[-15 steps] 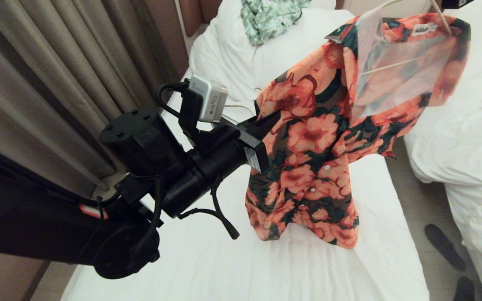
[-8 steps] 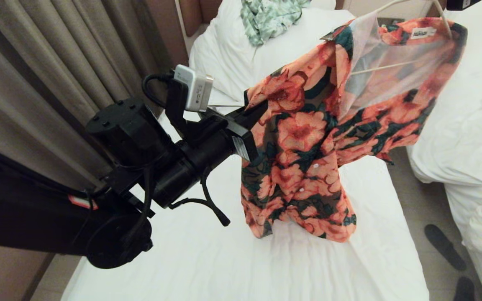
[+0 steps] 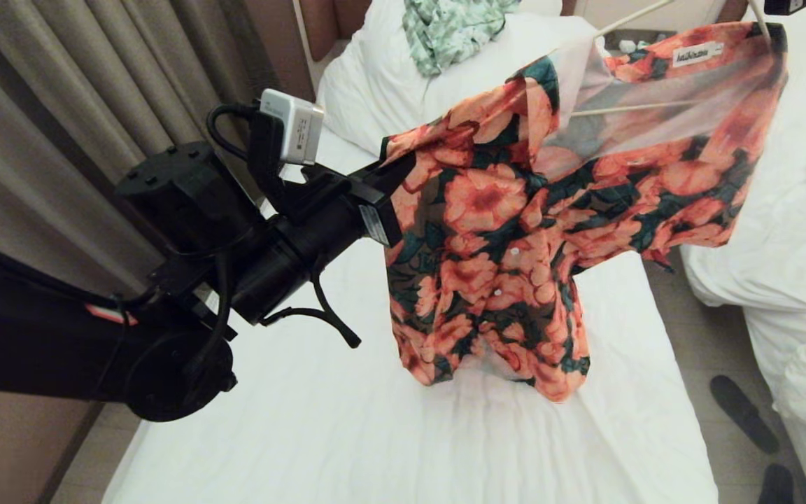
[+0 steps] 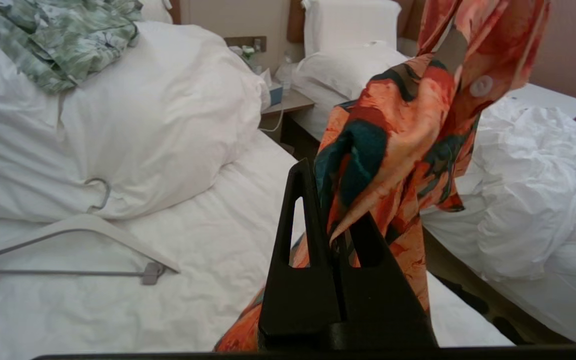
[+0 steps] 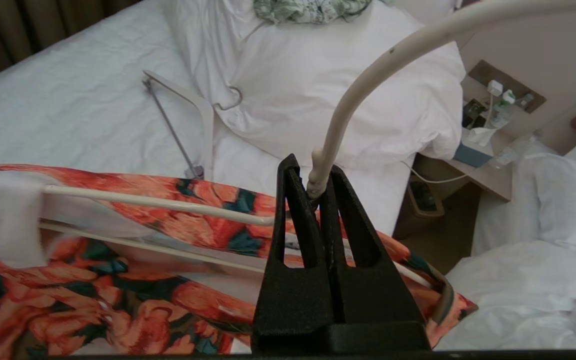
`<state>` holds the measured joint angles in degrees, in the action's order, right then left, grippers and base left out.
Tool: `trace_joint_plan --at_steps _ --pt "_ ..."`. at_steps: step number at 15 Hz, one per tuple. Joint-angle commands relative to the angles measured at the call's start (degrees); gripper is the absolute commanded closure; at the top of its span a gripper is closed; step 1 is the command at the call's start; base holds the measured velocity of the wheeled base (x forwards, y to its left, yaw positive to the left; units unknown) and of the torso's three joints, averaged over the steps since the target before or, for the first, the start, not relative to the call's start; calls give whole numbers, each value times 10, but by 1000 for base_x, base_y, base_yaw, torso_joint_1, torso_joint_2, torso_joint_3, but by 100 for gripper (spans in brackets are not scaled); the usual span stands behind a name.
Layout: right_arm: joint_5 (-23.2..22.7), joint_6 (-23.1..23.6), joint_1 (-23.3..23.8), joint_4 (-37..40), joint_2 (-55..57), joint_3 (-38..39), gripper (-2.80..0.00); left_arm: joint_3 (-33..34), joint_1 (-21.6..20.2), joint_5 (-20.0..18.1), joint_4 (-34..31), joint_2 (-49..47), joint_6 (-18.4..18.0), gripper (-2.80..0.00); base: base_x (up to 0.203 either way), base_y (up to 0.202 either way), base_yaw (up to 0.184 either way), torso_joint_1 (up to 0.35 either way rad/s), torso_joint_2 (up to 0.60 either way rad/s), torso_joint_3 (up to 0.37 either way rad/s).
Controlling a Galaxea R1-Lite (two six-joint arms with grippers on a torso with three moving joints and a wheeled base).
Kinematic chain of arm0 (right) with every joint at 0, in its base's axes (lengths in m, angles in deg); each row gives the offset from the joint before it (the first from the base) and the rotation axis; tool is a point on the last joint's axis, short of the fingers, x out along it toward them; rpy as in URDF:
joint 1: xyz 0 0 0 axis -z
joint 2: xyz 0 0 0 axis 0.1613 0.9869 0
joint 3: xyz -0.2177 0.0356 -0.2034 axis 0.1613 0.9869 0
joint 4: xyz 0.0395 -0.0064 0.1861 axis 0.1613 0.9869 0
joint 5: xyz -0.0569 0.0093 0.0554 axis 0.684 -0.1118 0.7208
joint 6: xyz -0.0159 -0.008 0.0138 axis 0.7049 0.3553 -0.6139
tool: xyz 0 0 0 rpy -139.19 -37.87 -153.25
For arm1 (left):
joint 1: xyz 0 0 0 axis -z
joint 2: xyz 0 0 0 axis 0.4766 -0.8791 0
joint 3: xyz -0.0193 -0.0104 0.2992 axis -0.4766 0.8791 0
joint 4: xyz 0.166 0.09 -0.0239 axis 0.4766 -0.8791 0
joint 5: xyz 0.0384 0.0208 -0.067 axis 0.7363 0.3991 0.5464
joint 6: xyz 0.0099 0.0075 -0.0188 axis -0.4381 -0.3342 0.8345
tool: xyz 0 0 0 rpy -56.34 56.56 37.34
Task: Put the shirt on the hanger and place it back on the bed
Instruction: Take the clothes hanger out of the clothes
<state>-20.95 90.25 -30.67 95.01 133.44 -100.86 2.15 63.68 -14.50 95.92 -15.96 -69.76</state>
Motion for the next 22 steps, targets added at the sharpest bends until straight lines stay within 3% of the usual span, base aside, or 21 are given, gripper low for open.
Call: trace_joint_plan --at_steps 1,8,9,12,15,20,21,22 --pt "1 3 4 1 -1 0 0 1 -1 0 -3 10 -1 0 0 0 0 0 0 0" --pt "0 5 3 2 -3 2 0 2 6 5 -10 16 -4 0 0 0 0 0 0 0" --pt "1 5 1 3 -3 5 0 4 6 5 -10 20 -5 -280 0 0 0 0 0 0" --pt "1 4 -5 2 4 8 0 17 14 2 -19 56 -8 -280 0 0 0 0 0 0" --pt "6 3 -5 -16 16 4 0 30 23 2 -88 118 -28 -280 0 0 0 0 0 0" --pt "14 -6 -6 -109 40 5 0 2 -54 0 -121 150 -18 -280 0 0 0 0 0 0" --pt "14 -19 -8 -135 45 5 0 0 -67 -1 -121 149 -15 0 0 0 0 0 0 0" --pt "13 -23 -13 -158 51 4 0 -3 -77 -1 -121 148 -14 0 0 0 0 0 0 0"
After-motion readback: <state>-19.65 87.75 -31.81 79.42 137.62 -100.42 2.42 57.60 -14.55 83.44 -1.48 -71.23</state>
